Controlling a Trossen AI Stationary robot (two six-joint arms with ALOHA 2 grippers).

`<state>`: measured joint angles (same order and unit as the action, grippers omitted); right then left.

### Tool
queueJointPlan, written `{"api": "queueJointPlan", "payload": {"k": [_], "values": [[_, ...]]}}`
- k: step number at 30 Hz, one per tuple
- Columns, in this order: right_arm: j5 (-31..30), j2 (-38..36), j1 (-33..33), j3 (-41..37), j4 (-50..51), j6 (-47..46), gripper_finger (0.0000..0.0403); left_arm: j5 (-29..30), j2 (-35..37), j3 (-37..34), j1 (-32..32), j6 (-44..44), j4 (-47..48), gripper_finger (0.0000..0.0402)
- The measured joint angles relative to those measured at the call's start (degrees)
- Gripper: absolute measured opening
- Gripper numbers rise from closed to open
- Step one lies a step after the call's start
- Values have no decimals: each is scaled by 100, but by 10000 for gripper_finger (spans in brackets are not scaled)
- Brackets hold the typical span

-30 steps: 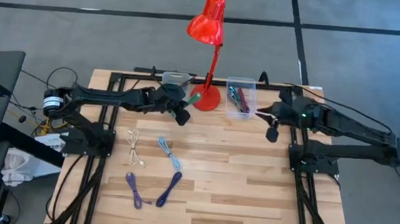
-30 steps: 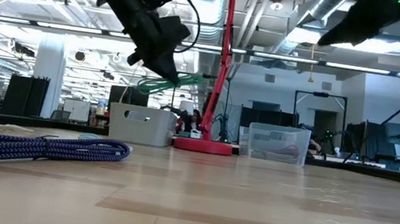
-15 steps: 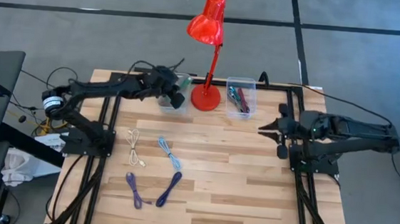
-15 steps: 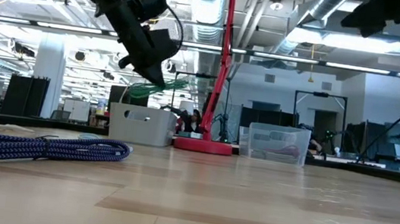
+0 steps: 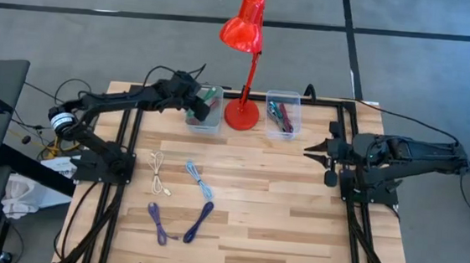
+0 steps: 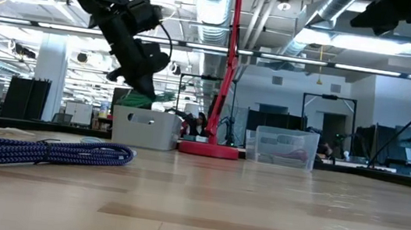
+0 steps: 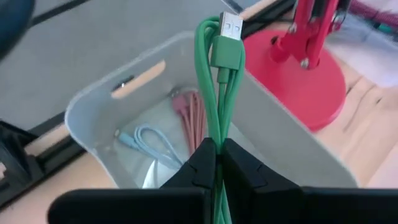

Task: Pick & Place USB Port
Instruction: Put the green charger cable into the gray bin, then put the white charger cable into the gray bin

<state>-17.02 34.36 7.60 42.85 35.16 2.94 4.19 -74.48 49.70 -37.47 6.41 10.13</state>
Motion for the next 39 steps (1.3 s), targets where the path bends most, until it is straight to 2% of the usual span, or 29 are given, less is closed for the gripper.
{"api": "queueJointPlan", "payload": {"k": [7,17,25,28,33,39], "values": [[-2,1,-1,0,-49,0,58,1,0,-197,0,5,-29,14],[-4,1,-2,0,-91,1,58,50,0,-195,0,201,-774,64],[-6,0,-47,0,-90,2,58,61,-2,-195,0,201,-797,80],[-7,-1,-65,0,-87,4,58,-289,-2,-195,13,173,-754,78],[-7,-21,-63,0,-85,17,58,-1510,-4,-193,184,27,-330,68],[-273,-129,-60,-2,-88,15,58,-1669,-4,-193,735,-786,625,61]]}}
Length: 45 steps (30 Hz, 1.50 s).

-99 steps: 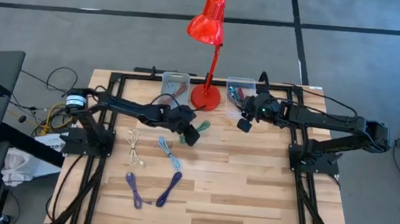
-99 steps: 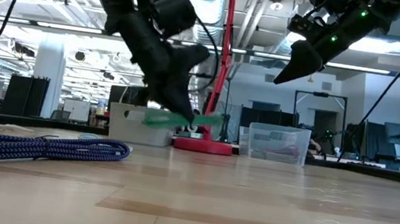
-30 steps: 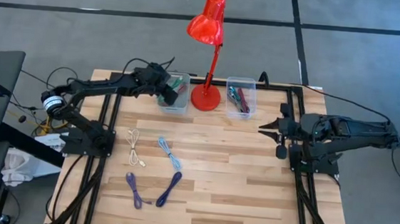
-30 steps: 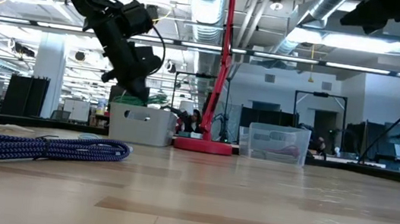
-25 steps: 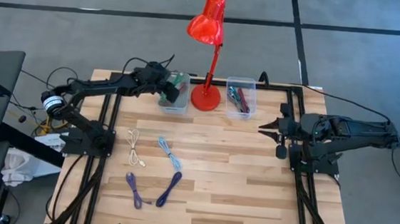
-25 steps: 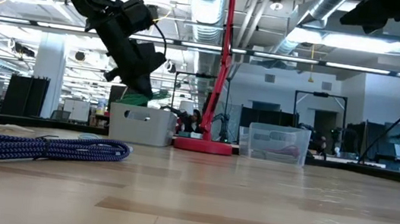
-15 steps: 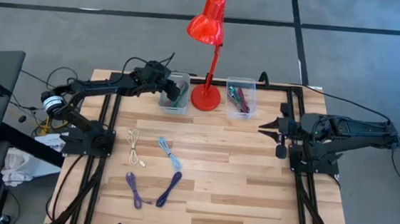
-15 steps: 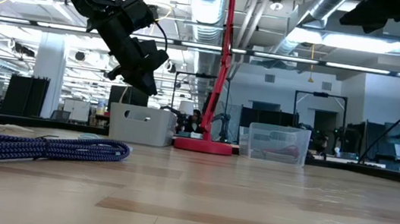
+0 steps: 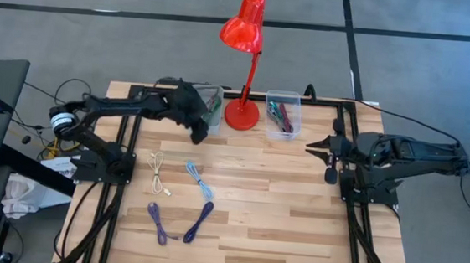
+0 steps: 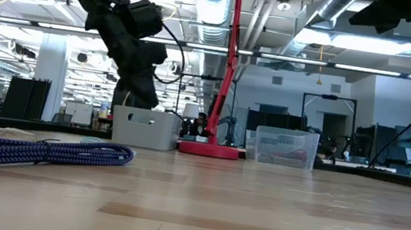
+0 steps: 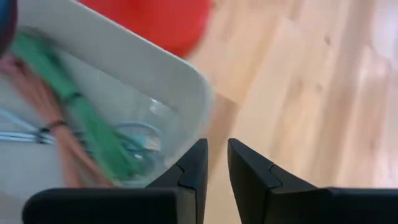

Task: Pick & Place USB Port
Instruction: Put the white charger cable into the gray bin

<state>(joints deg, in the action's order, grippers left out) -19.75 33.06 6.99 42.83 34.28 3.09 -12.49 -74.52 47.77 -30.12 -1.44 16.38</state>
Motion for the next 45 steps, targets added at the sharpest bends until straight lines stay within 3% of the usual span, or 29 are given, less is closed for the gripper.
{"api": "queueJointPlan", "payload": {"k": [13,23,28,38,45], "values": [[-632,-88,-3,0,-2,-15,58,-4,4,0,1193,-136,357,60],[-883,-86,-5,0,-192,-212,58,39,441,2,1326,-303,719,13],[-907,-86,-5,0,-192,-212,58,41,1179,-228,1326,-303,701,7],[-1274,-86,-9,0,-346,-131,58,187,3098,-1624,1370,325,471,8],[-1627,-84,-8,0,-347,-166,58,324,3812,-2243,1369,602,1129,6]]}}
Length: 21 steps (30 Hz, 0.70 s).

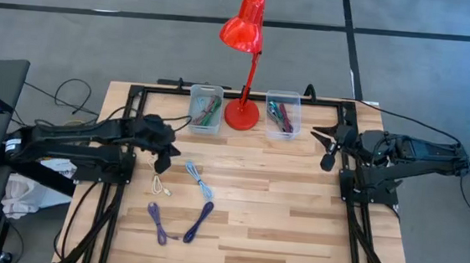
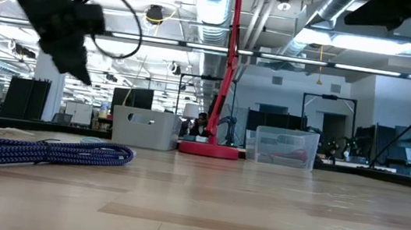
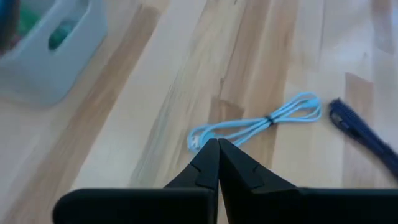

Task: Pick & Place USB Port
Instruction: Put the white charger cable into the gray bin

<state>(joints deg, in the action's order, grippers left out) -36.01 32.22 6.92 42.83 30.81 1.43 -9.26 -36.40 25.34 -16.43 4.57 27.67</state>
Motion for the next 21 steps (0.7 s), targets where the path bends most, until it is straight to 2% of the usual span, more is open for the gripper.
{"api": "queueJointPlan", "payload": {"k": [6,14,21], "values": [[-11,-2,-2,0,-4,-140,58,32,276,-203,-2,218,-30,5],[-8,1,-64,0,0,-149,58,341,270,-200,-3,1075,230,11],[-8,-1,-193,0,25,-149,58,170,505,-200,-2,1047,215,5]]}}
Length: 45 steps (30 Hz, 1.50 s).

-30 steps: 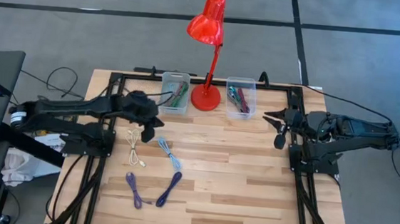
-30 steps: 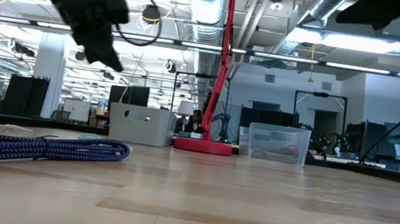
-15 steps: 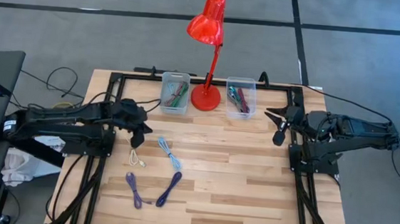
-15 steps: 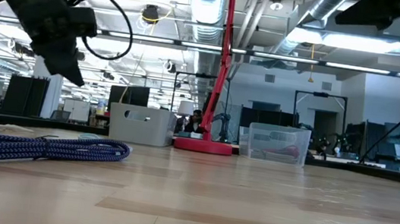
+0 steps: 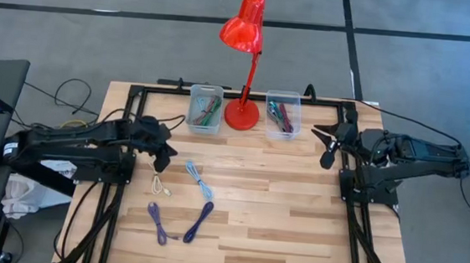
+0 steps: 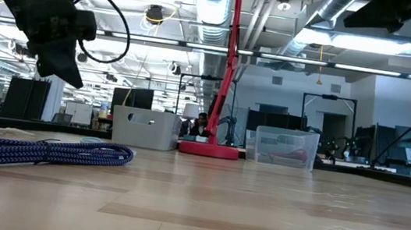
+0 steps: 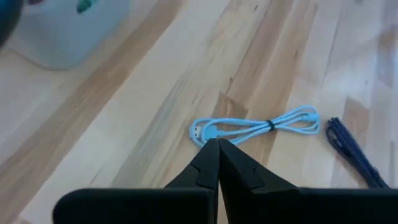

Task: Pick & Place USB Port
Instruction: Put the white charger cable into the gray bin

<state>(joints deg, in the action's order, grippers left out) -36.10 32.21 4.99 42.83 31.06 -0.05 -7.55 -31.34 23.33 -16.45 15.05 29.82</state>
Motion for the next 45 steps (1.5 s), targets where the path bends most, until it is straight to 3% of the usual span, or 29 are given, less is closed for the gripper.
{"api": "queueJointPlan", "payload": {"k": [9,17,25,36,45], "values": [[2,0,-41,0,-1,0,58,33,1395,2,0,475,219,5],[2,-1,-40,0,-18,0,58,830,2114,4,0,1703,831,4],[2,1,-39,0,-20,35,58,946,1346,4,0,2745,1591,4],[11,-1,-39,0,-9,44,58,752,227,7,0,3086,1940,4],[9,1,-39,0,23,63,58,737,-159,7,0,3281,2186,13]]}}
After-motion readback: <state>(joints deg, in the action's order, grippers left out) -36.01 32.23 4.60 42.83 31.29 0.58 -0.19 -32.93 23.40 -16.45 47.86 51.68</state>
